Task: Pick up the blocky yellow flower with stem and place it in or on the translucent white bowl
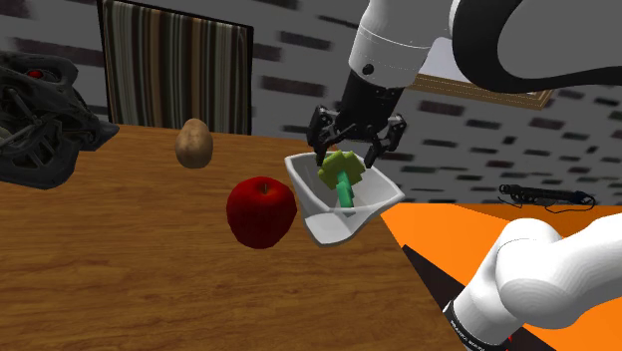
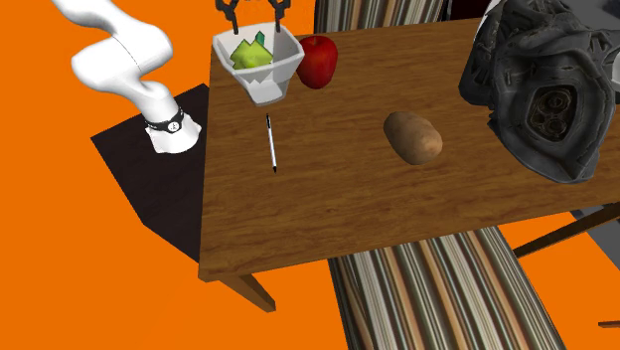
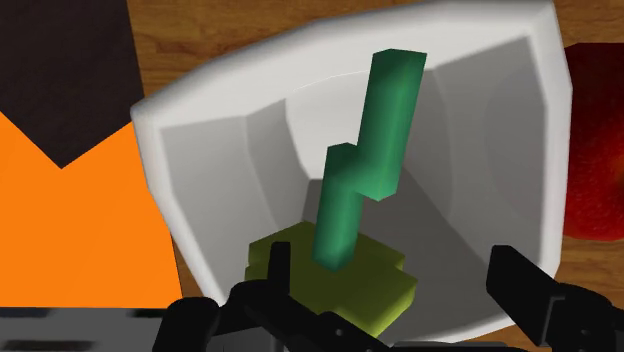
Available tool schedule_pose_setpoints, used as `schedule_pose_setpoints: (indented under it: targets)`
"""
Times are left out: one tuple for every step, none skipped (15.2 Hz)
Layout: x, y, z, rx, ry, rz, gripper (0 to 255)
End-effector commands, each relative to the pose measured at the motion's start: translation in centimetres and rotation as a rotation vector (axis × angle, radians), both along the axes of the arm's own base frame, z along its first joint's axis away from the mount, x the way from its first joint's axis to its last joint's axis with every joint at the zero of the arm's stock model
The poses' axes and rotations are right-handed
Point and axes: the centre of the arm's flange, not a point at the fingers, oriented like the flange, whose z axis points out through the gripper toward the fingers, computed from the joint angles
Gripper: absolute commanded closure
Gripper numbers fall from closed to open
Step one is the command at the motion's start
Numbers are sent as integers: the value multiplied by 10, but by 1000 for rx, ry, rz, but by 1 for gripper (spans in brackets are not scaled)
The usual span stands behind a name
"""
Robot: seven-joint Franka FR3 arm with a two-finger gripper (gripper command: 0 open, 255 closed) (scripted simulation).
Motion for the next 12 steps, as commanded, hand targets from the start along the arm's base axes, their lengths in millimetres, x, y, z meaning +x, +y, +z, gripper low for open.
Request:
schedule_pose_setpoints:
  targets:
    - [0, 0, 0, 0, 0, 0, 0]
    - [-2, 2, 13, 0, 0, 0, 0]
    - [-5, 4, 26, 0, 0, 0, 0]
    - [-7, 6, 38, 0, 0, 0, 0]
    - [-9, 8, 49, 0, 0, 0, 0]
    - [-9, 8, 49, 0, 0, 0, 0]
    - [-9, 8, 49, 0, 0, 0, 0]
    - [-9, 8, 49, 0, 0, 0, 0]
    - [-9, 8, 49, 0, 0, 0, 0]
    - [-9, 8, 49, 0, 0, 0, 0]
    - [-9, 8, 49, 0, 0, 0, 0]
    - [-9, 8, 49, 0, 0, 0, 0]
